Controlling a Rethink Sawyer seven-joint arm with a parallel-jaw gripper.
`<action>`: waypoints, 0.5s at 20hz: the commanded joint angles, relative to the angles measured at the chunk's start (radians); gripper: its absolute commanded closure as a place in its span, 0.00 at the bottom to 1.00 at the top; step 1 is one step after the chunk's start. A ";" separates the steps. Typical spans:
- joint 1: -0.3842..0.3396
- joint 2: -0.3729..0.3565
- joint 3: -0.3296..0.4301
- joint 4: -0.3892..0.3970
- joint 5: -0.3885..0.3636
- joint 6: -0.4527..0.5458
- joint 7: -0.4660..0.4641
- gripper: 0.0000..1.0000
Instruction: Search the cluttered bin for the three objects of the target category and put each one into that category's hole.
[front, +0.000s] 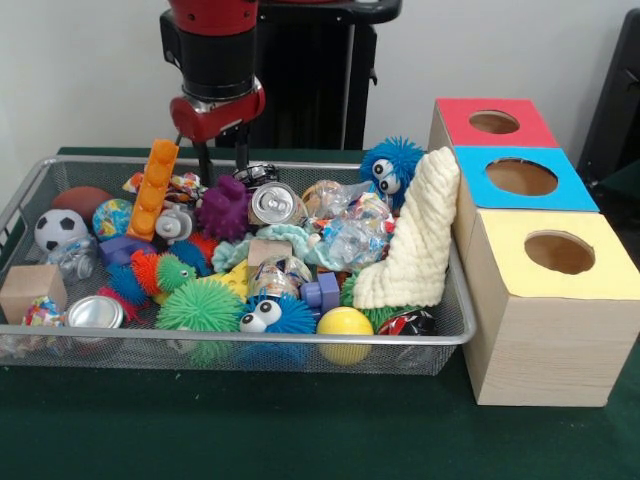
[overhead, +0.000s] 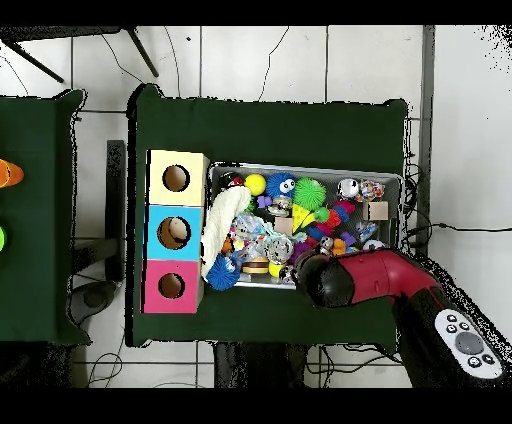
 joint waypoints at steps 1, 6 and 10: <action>-0.023 0.076 0.090 -0.029 -0.074 0.088 -0.244 0.00; -0.024 0.111 0.096 -0.050 -0.103 0.078 -0.244 0.00; -0.030 0.108 0.104 -0.048 -0.114 0.084 -0.256 0.00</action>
